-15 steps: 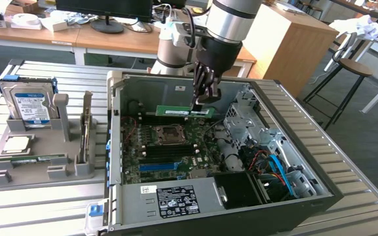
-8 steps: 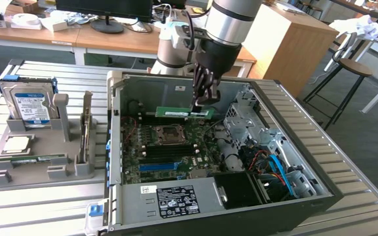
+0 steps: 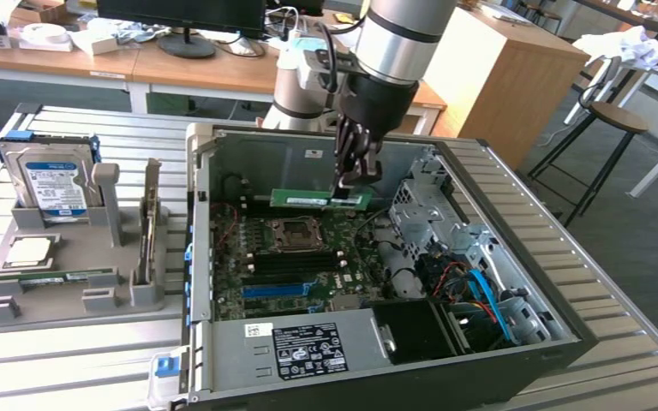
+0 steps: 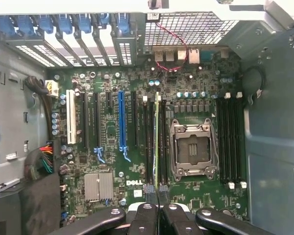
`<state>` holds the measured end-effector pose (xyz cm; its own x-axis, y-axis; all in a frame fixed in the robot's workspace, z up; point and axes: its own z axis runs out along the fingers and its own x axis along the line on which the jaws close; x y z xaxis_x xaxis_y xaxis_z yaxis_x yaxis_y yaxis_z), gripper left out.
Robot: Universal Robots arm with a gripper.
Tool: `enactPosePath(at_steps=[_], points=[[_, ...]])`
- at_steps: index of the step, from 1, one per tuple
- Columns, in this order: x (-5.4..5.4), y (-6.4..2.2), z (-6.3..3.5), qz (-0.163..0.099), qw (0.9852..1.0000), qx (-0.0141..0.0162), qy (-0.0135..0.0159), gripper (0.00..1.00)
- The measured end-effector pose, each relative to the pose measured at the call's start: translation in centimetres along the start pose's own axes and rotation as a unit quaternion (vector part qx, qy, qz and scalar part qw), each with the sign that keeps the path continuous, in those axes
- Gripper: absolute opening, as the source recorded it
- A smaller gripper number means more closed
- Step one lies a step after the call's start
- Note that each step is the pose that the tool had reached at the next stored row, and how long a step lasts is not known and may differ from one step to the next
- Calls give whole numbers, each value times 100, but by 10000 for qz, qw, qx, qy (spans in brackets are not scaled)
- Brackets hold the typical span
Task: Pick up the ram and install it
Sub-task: 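Pick up the ram and move it above insertion slot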
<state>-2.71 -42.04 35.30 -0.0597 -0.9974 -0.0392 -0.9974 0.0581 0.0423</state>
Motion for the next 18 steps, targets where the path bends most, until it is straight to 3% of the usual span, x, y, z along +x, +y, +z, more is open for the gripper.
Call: enactPosePath(at_steps=[18], points=[[2, -2, 51, -102, 9999, -4, 5, 11]])
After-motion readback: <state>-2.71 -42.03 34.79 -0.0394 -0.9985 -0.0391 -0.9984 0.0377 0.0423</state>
